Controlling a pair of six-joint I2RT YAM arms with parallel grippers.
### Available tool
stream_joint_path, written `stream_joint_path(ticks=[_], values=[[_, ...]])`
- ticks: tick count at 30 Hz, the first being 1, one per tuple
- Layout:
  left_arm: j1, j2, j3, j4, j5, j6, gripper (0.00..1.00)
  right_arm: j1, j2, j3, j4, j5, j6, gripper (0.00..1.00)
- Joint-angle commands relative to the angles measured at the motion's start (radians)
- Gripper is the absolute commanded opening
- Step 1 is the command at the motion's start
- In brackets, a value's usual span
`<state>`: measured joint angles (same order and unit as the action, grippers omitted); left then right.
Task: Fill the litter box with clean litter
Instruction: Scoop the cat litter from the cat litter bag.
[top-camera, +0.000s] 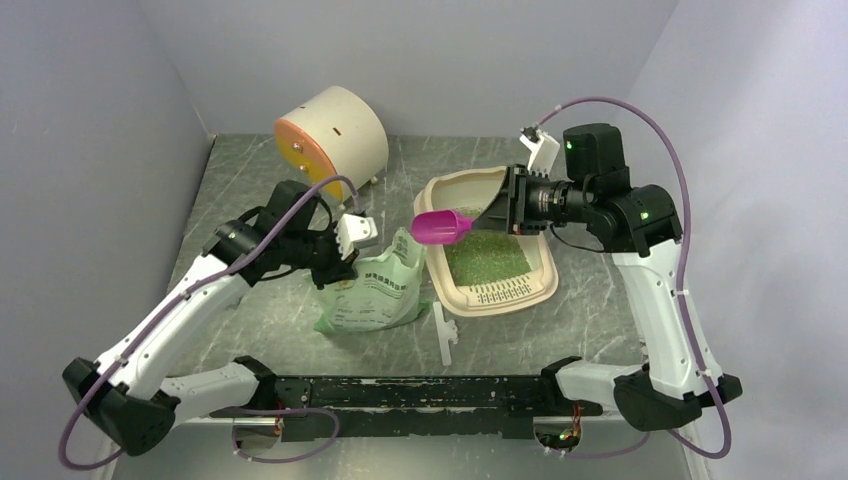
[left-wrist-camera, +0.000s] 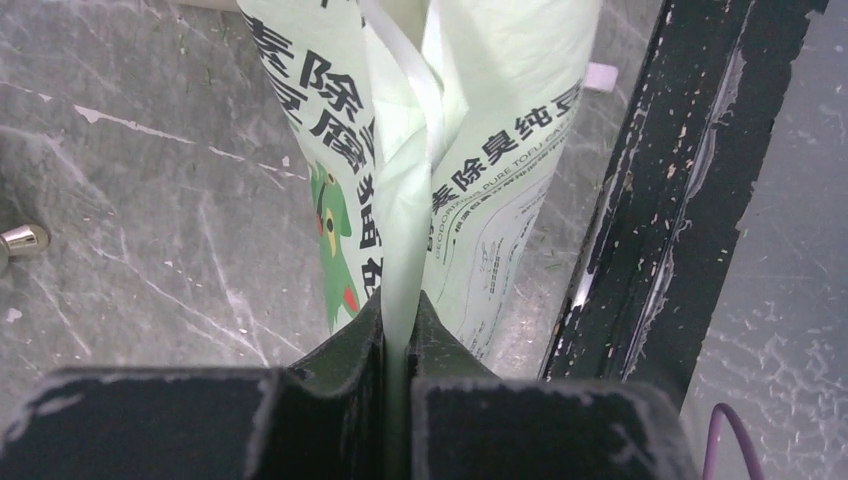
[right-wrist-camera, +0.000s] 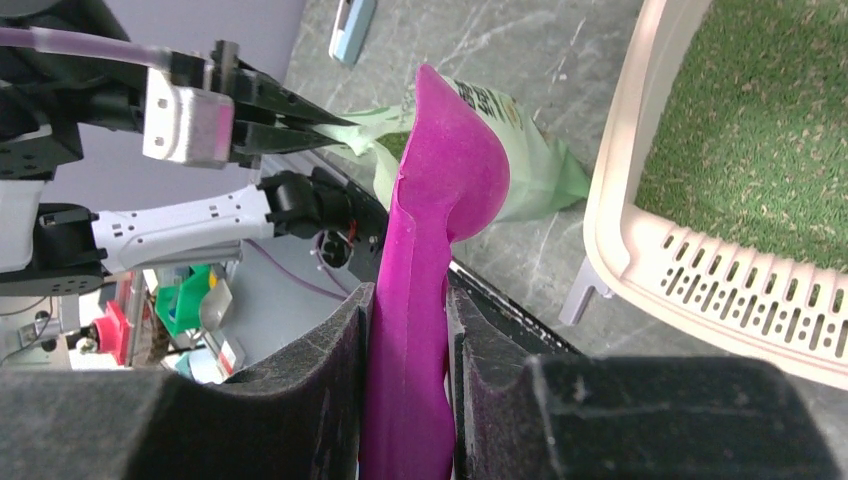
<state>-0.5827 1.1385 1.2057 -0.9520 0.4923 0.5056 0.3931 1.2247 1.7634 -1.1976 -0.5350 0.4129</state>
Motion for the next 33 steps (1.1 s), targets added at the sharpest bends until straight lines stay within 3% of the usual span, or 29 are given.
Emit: stream_joint_path(ticks=[1, 13, 18, 23, 28, 33], values=[[-0.002, -0.137, -0.009, 0.321, 0.102, -0.133, 0.05, 0.016, 0.011, 0.028, -0.087, -0.009, -0.034, 0.0], [-0.002, -0.152, -0.027, 0.318, 0.104, -0.119, 0.05, 0.047, 0.042, 0.114, -0.09, -0.058, -0.039, 0.0], [-0.002, -0.145, -0.031, 0.308, 0.105, -0.096, 0.05, 0.098, 0.066, 0.073, -0.103, -0.029, -0.047, 0.0], [-0.002, -0.138, -0.033, 0.306, 0.135, -0.068, 0.05, 0.175, 0.106, 0.032, -0.117, 0.086, -0.034, 0.0], [-0.002, -0.123, -0.029, 0.257, 0.149, 0.002, 0.05, 0.202, 0.187, 0.111, -0.191, 0.241, -0.028, 0.0], [-0.012, -0.131, -0.033, 0.28, 0.125, 0.061, 0.05, 0.273, 0.254, 0.14, -0.195, 0.273, -0.013, 0.0]])
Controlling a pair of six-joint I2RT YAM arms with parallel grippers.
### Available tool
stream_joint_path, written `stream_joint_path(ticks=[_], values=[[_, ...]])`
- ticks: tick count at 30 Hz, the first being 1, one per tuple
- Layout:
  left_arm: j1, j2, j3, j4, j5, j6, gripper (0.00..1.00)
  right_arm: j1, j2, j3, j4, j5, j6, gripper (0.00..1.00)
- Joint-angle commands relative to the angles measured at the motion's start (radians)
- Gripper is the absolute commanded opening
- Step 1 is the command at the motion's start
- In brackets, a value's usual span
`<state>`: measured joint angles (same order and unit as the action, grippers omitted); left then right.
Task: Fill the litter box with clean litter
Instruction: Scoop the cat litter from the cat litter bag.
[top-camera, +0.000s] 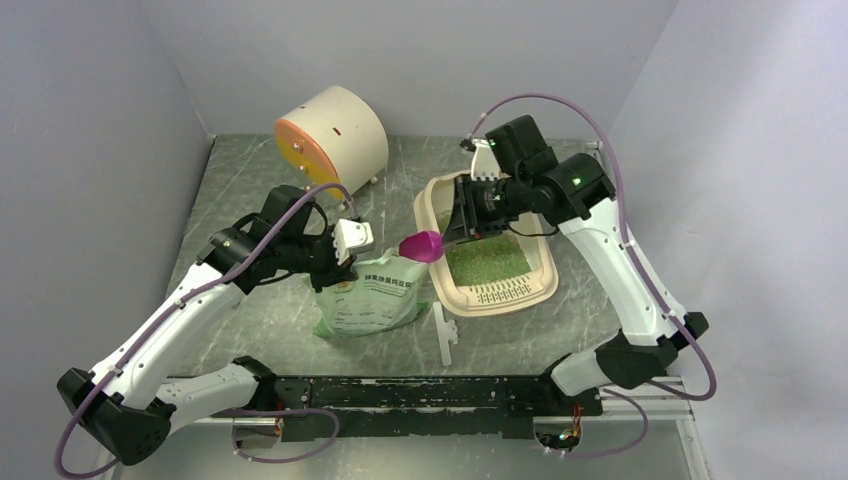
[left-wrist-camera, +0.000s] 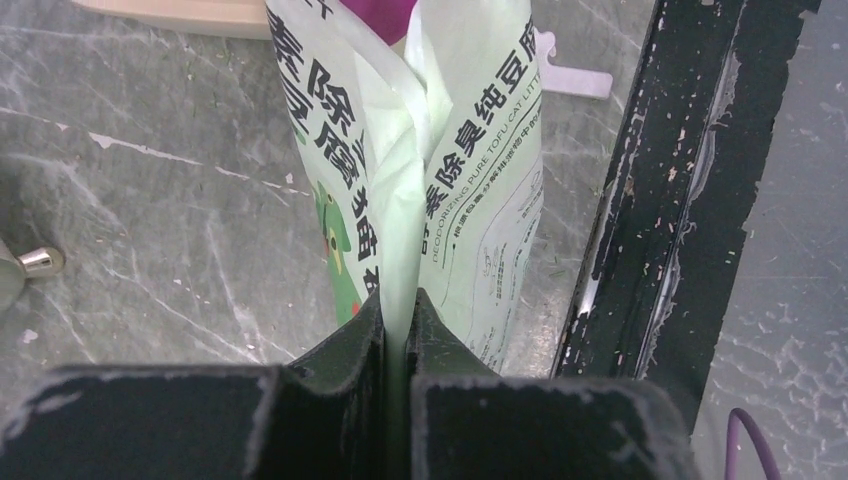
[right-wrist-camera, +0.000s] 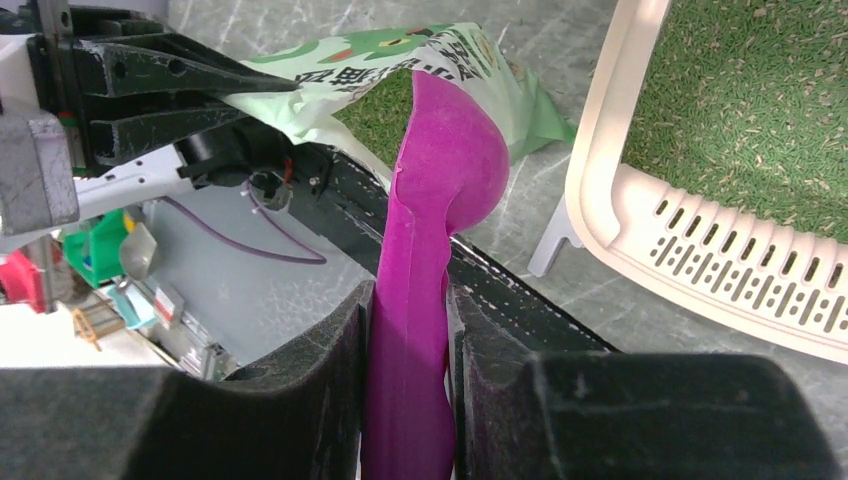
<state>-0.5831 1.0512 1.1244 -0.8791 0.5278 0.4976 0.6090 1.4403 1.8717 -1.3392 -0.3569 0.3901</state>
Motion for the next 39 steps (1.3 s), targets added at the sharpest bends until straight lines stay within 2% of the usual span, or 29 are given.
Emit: stream_joint_path(ticks=[1, 6, 10, 17, 23, 27, 34, 39], values=[[-0.017, -0.045, 0.049, 0.224, 0.073, 0.076, 0.05, 0.082, 0.053, 0.025, -0.054, 0.112, 0.013, 0.0], [-0.045, -0.012, 0.078, 0.245, 0.015, 0.145, 0.05, 0.167, 0.131, -0.018, -0.054, 0.166, 0.02, 0.0], [-0.064, 0.024, 0.104, 0.28, -0.05, 0.203, 0.05, 0.178, 0.174, -0.022, -0.057, 0.193, 0.007, 0.0], [-0.07, 0.038, 0.108, 0.345, -0.081, 0.23, 0.05, 0.179, 0.244, -0.028, -0.057, 0.265, 0.004, 0.0], [-0.07, -0.044, -0.059, 0.367, -0.059, 0.153, 0.05, 0.178, 0.317, -0.032, -0.03, 0.218, -0.029, 0.0], [-0.07, -0.089, -0.162, 0.398, -0.051, 0.1, 0.05, 0.178, 0.347, -0.045, 0.037, 0.131, -0.048, 0.0], [-0.07, -0.05, -0.19, 0.331, -0.051, 0.122, 0.05, 0.178, 0.424, -0.11, 0.084, 0.083, -0.069, 0.0], [-0.07, -0.053, -0.233, 0.348, -0.055, 0.111, 0.05, 0.178, 0.423, -0.2, 0.215, -0.035, -0.063, 0.0]])
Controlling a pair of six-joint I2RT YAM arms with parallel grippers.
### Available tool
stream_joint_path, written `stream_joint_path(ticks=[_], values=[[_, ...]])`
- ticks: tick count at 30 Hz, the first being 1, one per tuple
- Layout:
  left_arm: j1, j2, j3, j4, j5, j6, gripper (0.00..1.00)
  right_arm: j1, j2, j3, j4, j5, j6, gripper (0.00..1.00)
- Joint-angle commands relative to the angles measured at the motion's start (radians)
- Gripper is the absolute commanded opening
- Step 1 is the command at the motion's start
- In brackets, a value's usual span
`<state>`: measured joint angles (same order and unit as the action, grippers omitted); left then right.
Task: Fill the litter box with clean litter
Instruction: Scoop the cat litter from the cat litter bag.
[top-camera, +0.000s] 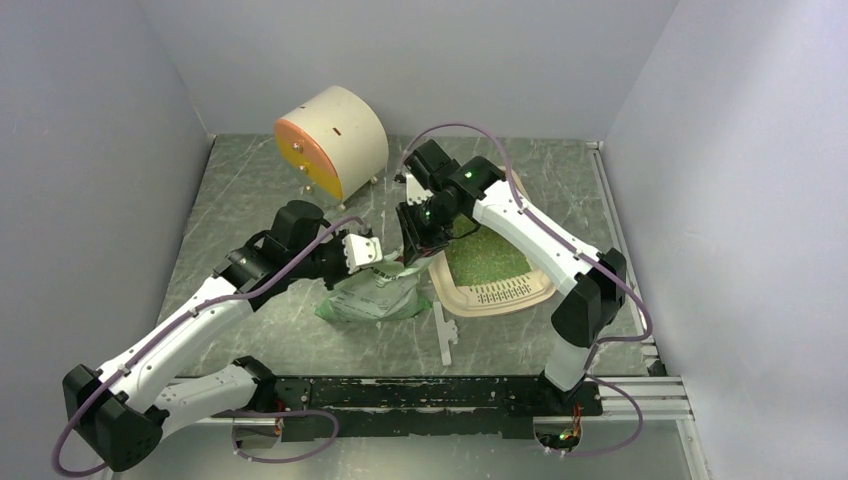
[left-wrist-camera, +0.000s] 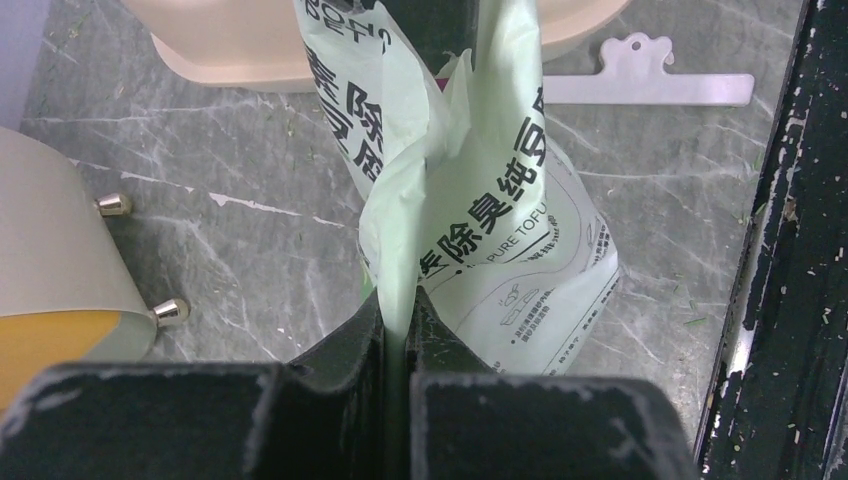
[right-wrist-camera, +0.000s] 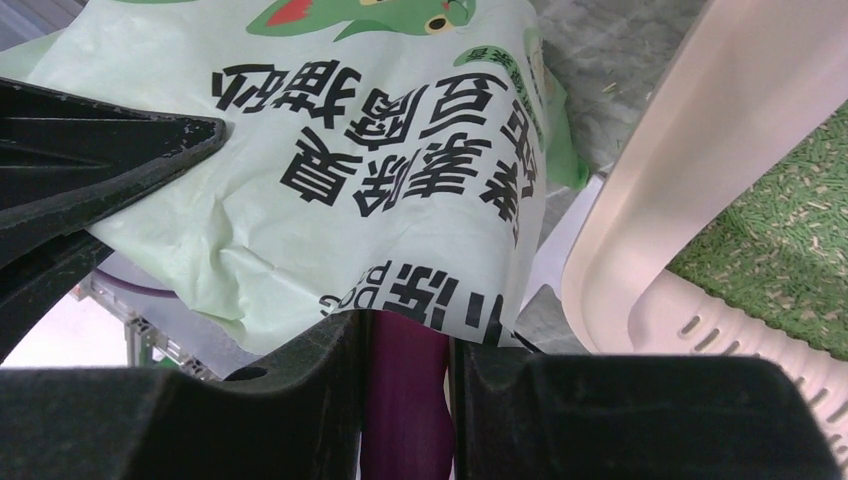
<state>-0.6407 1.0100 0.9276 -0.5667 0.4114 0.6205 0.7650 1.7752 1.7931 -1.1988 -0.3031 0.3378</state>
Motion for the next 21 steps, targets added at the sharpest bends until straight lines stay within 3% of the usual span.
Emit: stream_joint_path(ticks=[1, 13, 21], values=[[-0.013, -0.018, -0.049, 0.045, 0.06, -0.018, 0.05, 0.022, 0.084, -0.136, 0.102, -0.109, -0.003, 0.0], [-0.013, -0.025, -0.106, 0.107, 0.065, -0.059, 0.05, -0.003, 0.029, -0.316, 0.395, -0.406, 0.053, 0.0], [-0.013, -0.03, -0.088, 0.144, 0.069, -0.075, 0.05, -0.088, -0.093, -0.469, 0.646, -0.584, 0.137, 0.0]])
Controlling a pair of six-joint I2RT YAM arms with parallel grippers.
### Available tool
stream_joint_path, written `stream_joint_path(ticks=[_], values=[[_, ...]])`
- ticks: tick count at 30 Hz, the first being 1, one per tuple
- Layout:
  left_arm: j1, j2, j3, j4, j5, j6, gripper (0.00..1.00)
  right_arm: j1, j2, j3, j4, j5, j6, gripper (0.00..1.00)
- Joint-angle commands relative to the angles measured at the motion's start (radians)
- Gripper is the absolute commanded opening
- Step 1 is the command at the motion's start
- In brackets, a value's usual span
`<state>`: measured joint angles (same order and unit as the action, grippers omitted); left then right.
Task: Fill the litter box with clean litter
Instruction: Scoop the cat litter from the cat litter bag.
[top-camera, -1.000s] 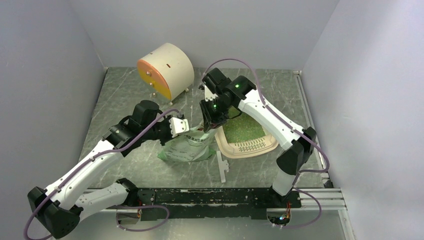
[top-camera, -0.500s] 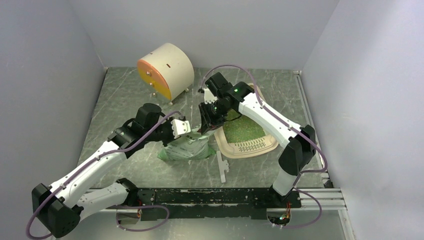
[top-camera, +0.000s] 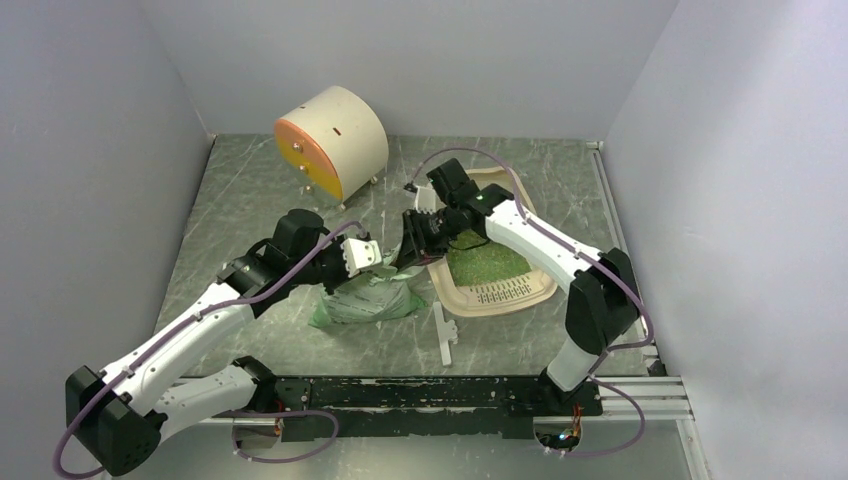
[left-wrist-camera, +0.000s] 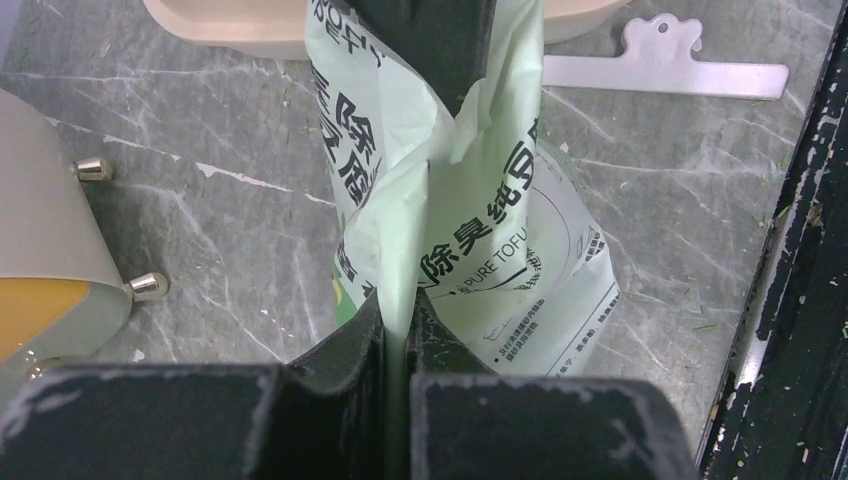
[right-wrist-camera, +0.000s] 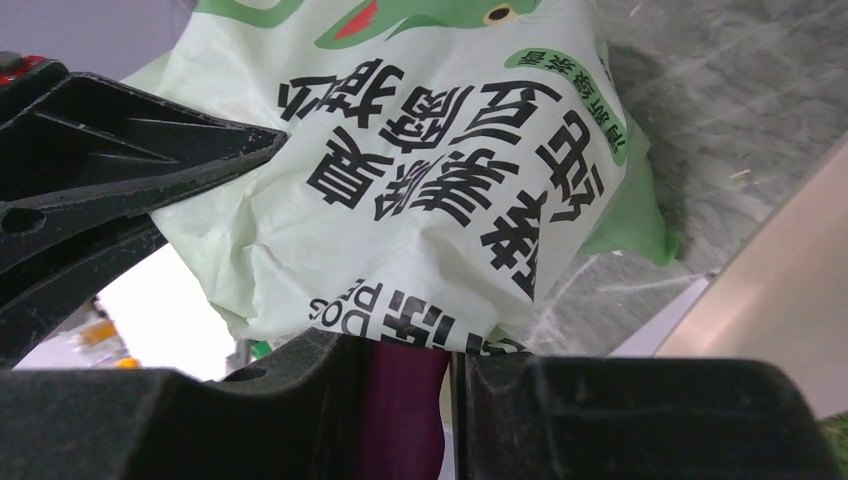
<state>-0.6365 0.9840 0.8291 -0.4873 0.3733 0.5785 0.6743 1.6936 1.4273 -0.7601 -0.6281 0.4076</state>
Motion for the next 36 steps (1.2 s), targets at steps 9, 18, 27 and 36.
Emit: stream_joint_path(ticks=[9, 18, 27, 36], values=[[-0.017, -0.044, 0.027, 0.128, 0.097, -0.063, 0.05, -0.143, -0.191, -0.373, 0.624, -0.49, 0.296, 0.0], [-0.016, -0.071, 0.08, 0.18, 0.054, -0.047, 0.05, -0.284, -0.298, -0.546, 0.835, -0.574, 0.466, 0.0], [-0.017, -0.139, 0.095, 0.218, 0.002, 0.049, 0.05, -0.432, -0.368, -0.525, 0.543, -0.591, 0.311, 0.0], [-0.017, -0.107, 0.123, 0.3, 0.106, 0.094, 0.05, -0.523, -0.446, -0.441, 0.264, -0.537, 0.169, 0.0]])
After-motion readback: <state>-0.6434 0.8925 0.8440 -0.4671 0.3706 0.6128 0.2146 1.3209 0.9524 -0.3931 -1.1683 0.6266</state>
